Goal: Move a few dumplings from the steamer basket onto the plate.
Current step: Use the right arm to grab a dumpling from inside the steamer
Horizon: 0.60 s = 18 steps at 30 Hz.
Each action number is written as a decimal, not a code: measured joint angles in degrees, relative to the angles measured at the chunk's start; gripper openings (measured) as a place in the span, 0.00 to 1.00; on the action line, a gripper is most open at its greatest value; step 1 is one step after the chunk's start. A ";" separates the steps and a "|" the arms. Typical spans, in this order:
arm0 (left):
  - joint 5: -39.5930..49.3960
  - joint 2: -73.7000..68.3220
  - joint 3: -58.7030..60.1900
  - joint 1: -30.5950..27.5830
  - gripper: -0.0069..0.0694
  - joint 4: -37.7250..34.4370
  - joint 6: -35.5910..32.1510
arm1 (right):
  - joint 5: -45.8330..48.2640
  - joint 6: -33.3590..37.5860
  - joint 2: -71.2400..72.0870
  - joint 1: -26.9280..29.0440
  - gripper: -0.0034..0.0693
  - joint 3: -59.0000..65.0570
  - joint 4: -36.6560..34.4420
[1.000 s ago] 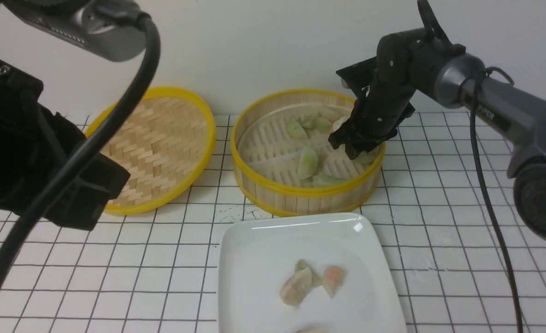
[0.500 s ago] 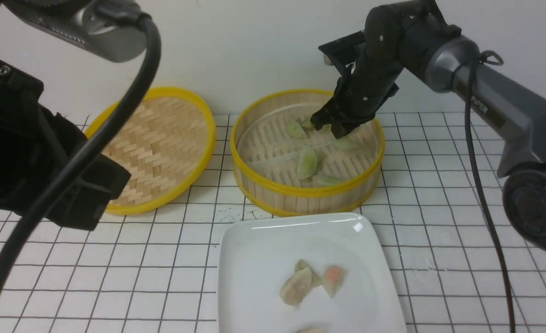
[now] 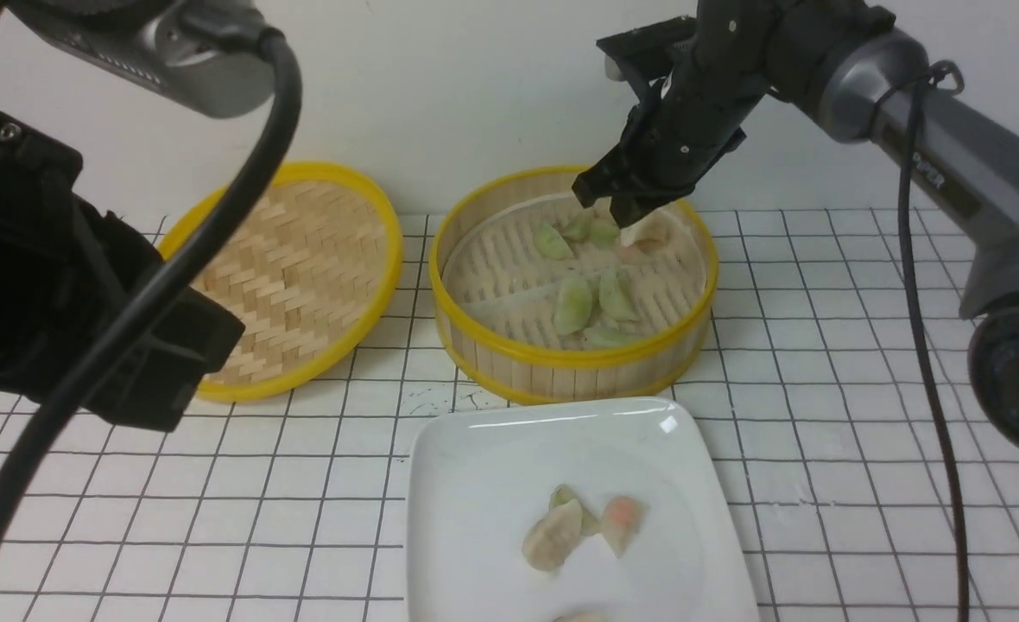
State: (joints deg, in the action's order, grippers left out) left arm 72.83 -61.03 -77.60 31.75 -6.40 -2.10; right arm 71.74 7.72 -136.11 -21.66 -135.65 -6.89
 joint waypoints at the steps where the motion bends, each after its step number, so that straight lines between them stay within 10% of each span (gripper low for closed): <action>1: 0.00 0.00 0.00 0.00 0.08 0.07 0.00 | 0.00 -0.07 -0.05 0.00 0.06 0.00 0.06; 11: 0.00 0.00 0.00 0.00 0.08 0.11 0.00 | 0.00 -0.26 -6.17 0.00 0.53 -0.07 0.92; 18: 0.00 0.00 0.00 0.00 0.08 0.11 0.00 | -0.66 -0.99 -7.94 0.00 0.54 -0.19 -0.08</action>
State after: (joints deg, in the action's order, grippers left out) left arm 72.83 -61.03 -77.60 31.75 -6.29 -2.10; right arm 71.08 6.74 -144.05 -21.66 -135.84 -6.97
